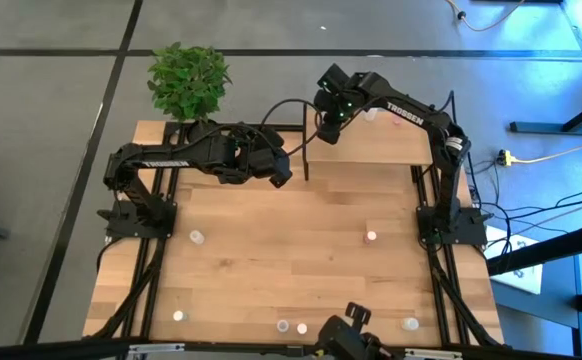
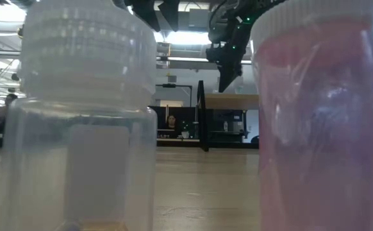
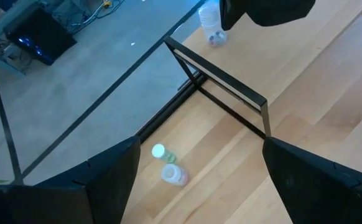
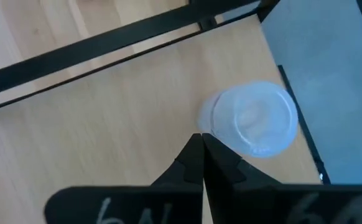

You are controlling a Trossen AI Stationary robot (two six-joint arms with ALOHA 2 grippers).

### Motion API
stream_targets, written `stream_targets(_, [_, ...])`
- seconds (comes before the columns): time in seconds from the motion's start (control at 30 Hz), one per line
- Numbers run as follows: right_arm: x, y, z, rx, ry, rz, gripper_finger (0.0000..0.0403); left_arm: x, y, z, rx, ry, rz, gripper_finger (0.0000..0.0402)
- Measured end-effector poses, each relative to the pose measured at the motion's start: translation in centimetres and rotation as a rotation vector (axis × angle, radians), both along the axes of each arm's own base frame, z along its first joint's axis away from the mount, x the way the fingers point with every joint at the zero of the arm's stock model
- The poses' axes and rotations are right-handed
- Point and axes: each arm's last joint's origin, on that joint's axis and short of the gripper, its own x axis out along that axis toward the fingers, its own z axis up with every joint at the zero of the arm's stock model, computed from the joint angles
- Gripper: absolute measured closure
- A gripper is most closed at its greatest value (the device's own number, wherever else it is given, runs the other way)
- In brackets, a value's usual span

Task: Pick and place medicine bottles onto shelf by color
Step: Put the middle transparent pill bottle on the shelf, then put the top pink pill bottle aligned with the other pink bottle on the shelf

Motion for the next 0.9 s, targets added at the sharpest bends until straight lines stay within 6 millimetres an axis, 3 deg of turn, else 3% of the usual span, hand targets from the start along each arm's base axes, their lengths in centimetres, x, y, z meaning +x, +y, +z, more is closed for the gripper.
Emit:
stream_targets(0.57, [-0.2,-0.3,0.1,-0.012,-0.001,-0.009,0.0401,0.0,0.0,0.0,0.0,0.001,0.0,0.0067])
stream_targets(0.7, [-0.5,1.0,1.0,-0.005,0.016,0.011,0.0401,0.0,0.0,0.0,0.0,0.004,0.0,0.0067])
stream_targets(0.9, [-1.4,4.9,5.0,-0.045,-0.058,0.077,0.0401,-0.5,-0.2,0.3,0.0,0.004,-0.006,0.0067])
